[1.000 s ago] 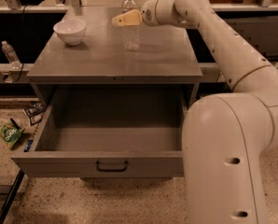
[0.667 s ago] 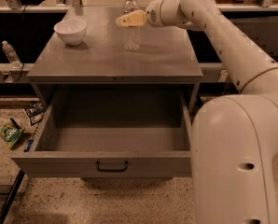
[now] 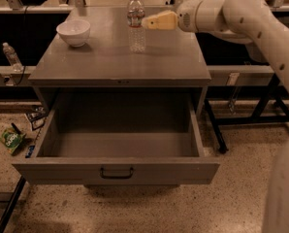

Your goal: Pick water bottle from top drawer and place on counter

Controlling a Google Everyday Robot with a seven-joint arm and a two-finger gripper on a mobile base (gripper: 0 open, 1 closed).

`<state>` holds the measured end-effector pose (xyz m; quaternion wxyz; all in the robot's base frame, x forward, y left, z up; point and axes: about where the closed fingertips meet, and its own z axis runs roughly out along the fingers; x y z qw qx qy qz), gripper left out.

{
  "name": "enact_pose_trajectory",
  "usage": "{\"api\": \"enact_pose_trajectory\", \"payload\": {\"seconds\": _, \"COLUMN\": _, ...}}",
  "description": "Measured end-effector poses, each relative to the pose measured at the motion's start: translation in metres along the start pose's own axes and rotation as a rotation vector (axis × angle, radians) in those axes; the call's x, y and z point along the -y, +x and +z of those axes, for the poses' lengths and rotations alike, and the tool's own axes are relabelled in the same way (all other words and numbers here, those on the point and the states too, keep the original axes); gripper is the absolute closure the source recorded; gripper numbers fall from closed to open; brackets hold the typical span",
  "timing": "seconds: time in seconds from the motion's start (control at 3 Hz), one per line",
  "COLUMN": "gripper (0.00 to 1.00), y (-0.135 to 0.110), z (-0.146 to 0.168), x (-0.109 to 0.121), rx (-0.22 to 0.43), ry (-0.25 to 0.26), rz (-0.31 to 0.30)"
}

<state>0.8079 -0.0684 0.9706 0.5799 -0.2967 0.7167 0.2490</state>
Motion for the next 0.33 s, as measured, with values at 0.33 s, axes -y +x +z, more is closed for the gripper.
{"api": "enact_pose_trajectory", "payload": {"seconds": 0.33, "gripper": 0.0, "y": 0.0137, "z": -0.0187, "x": 0.0038, "rx": -0.007, "ry": 0.012, "rz": 0.01}}
